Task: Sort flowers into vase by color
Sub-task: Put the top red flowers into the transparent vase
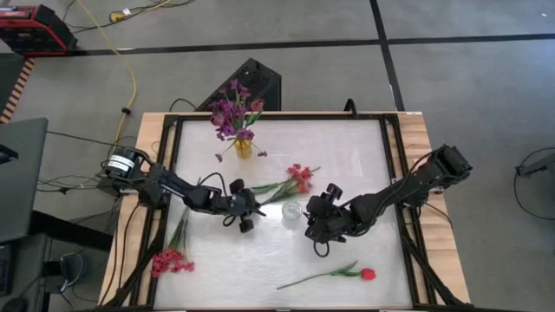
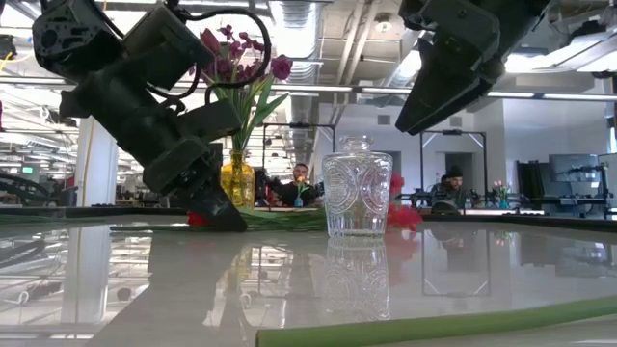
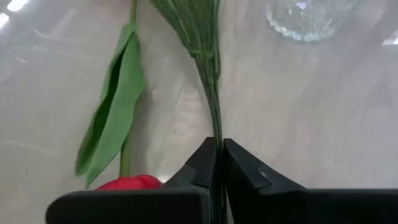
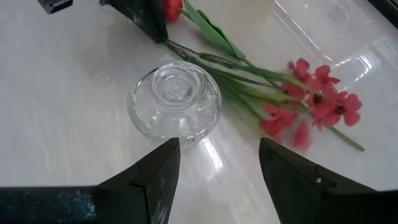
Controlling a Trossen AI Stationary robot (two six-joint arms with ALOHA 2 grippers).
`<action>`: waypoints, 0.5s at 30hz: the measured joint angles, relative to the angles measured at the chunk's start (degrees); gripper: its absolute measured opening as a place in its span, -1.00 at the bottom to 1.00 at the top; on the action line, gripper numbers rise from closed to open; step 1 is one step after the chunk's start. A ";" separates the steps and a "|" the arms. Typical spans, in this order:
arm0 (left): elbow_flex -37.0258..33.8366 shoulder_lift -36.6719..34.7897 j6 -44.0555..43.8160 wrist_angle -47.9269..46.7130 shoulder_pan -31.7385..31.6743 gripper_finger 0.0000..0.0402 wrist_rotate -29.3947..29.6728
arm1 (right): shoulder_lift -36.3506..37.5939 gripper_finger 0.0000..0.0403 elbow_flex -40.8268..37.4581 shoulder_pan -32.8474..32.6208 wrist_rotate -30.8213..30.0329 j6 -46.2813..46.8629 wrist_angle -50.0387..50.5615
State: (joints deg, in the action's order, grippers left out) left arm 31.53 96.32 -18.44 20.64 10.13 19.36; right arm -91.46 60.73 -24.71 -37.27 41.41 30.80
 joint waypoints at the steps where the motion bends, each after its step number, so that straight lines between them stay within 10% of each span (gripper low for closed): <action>1: 0.00 -0.36 0.90 0.44 -0.07 -0.95 0.39 | 0.01 0.21 0.00 0.00 0.01 0.00 -0.01; 15: -0.07 -23.81 13.04 6.18 -5.08 -1.00 4.38 | 3.55 0.21 0.83 -2.82 -1.66 -8.07 -9.25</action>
State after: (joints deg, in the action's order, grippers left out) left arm 31.46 72.51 -5.40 26.82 5.06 23.74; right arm -87.91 61.56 -27.52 -38.93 33.34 21.54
